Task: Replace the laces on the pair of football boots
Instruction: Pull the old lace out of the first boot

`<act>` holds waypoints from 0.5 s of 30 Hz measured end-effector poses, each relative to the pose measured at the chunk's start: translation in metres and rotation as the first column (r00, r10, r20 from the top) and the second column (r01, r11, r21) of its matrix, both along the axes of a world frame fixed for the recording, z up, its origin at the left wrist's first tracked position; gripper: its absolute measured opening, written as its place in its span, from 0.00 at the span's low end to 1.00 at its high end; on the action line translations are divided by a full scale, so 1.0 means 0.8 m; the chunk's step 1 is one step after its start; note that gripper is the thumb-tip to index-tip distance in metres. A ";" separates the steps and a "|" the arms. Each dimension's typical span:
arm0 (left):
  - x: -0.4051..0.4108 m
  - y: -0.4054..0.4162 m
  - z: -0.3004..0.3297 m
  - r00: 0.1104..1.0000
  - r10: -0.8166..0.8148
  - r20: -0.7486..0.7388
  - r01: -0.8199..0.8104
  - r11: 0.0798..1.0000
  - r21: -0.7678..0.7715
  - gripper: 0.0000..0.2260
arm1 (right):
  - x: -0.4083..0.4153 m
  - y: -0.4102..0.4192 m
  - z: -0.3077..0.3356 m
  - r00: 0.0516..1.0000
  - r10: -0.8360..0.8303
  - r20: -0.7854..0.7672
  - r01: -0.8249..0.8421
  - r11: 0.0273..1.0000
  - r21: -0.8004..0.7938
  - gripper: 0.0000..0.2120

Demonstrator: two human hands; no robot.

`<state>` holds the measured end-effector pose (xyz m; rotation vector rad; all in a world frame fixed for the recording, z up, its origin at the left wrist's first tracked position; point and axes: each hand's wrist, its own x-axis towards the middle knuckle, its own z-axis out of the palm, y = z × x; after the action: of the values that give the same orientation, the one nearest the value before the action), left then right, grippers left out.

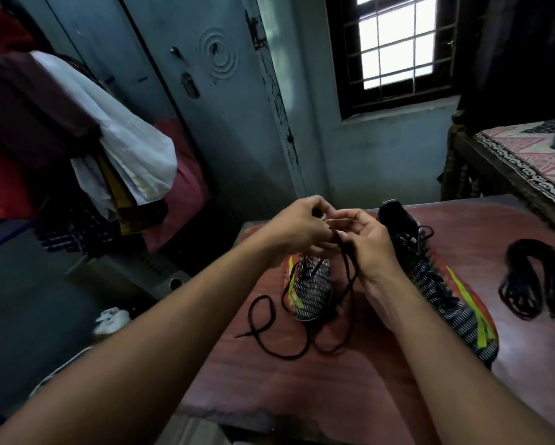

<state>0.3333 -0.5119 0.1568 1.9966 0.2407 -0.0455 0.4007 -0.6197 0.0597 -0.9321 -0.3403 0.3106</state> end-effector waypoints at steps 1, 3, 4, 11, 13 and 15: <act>0.001 -0.001 0.001 0.998 -0.063 -0.029 0.062 0.997 -0.037 0.19 | -0.001 -0.002 0.003 0.998 -0.017 -0.064 0.019 0.999 0.026 0.14; -0.003 0.006 0.000 0.984 -0.153 -0.091 0.155 0.988 0.023 0.22 | 0.003 -0.003 0.004 0.989 -0.114 -0.093 0.111 0.993 -0.030 0.16; -0.004 0.013 -0.002 0.981 -0.164 -0.108 0.176 0.978 0.114 0.22 | 0.006 -0.002 0.000 0.983 -0.178 -0.038 0.172 0.978 -0.121 0.15; -0.028 0.063 -0.054 0.992 -0.123 0.038 0.039 0.570 0.821 0.08 | -0.006 0.008 -0.028 0.680 -0.004 0.733 0.628 0.519 -0.580 0.04; -0.039 0.061 -0.078 0.995 -0.090 0.034 0.021 0.544 0.839 0.10 | -0.007 0.009 -0.029 0.639 0.109 0.762 0.629 0.496 -0.598 0.04; -0.044 0.058 -0.093 0.993 -0.050 0.103 -0.064 0.507 0.860 0.11 | -0.006 0.007 -0.028 0.678 0.216 0.702 0.501 0.564 -0.657 0.06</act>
<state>0.2979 -0.4653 0.0820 3.0165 0.2119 0.2541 0.3960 -0.6144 0.0373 -2.0506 -0.8969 -0.1489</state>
